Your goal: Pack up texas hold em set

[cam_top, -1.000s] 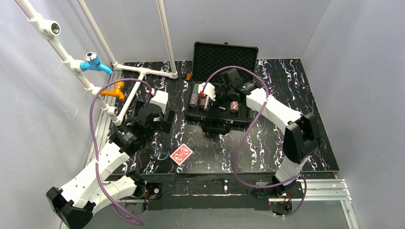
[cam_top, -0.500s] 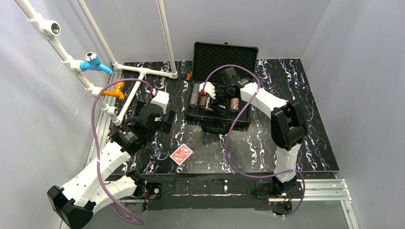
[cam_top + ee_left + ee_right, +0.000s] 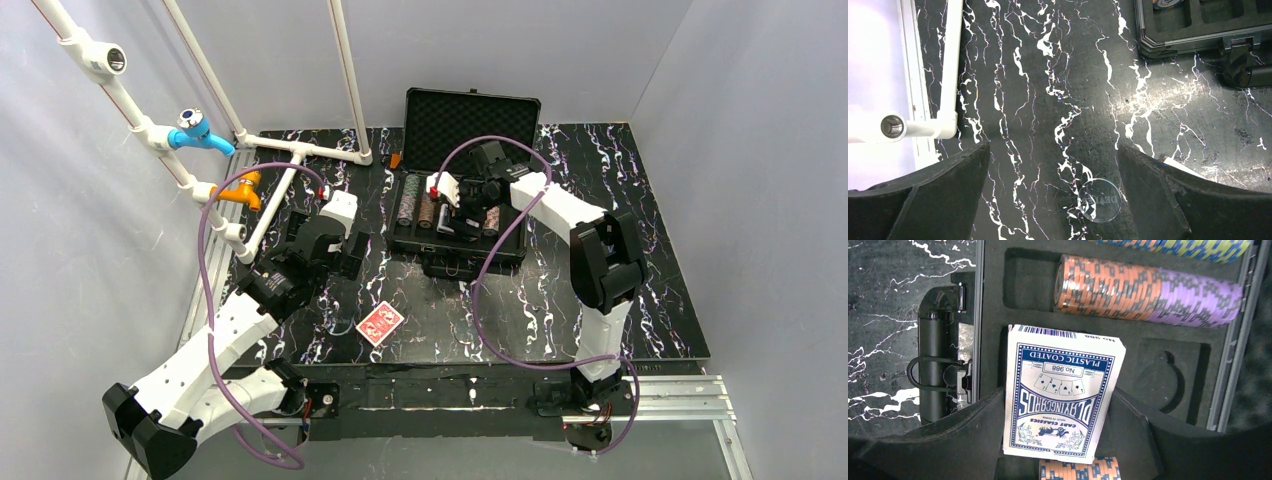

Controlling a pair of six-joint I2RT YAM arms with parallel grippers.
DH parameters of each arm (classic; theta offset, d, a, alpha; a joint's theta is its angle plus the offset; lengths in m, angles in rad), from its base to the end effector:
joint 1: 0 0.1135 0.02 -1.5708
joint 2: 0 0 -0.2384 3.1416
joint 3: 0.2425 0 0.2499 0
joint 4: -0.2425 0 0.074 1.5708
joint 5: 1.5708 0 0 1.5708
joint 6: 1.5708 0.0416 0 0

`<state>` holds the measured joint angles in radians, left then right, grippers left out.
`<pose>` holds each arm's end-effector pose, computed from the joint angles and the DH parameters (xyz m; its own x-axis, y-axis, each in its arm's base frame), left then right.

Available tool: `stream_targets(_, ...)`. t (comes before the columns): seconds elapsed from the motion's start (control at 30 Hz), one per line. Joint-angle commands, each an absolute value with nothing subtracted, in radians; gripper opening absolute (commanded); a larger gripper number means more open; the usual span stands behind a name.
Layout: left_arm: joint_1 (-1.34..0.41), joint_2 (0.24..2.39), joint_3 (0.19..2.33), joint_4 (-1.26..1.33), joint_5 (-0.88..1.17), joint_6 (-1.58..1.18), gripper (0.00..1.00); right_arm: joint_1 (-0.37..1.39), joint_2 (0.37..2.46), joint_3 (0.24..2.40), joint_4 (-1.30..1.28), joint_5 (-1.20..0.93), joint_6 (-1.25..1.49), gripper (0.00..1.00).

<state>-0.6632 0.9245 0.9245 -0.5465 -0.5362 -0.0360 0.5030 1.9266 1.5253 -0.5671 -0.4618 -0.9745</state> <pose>0.1808 -0.1143 0.3068 -0.4159 0.2857 -0.8634 0.1704 0.9570 0.2346 0.3528 0.2152 0.2058 0.1347 -0.7714 -0.6220 -0.9639 0.0435 -0.2627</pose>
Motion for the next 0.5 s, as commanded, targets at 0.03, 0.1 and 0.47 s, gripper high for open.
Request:
stream_targets(0.03,-0.665,0.925,0.920,-0.534,-0.553,-0.030,0.98,0.491,1.894,1.478,-0.533,-0.510,-0.995,0.60)
stream_targets(0.1,-0.666,0.925,0.920,-0.534,-0.554,-0.030,0.98,0.491,1.890,1.464,-0.526,-0.523,-0.992,0.60)
stream_targets(0.47,-0.665,0.924,0.922,-0.534,-0.554,-0.029,0.98,0.492,1.884,1.457,-0.519,-0.489,-0.949,0.86)
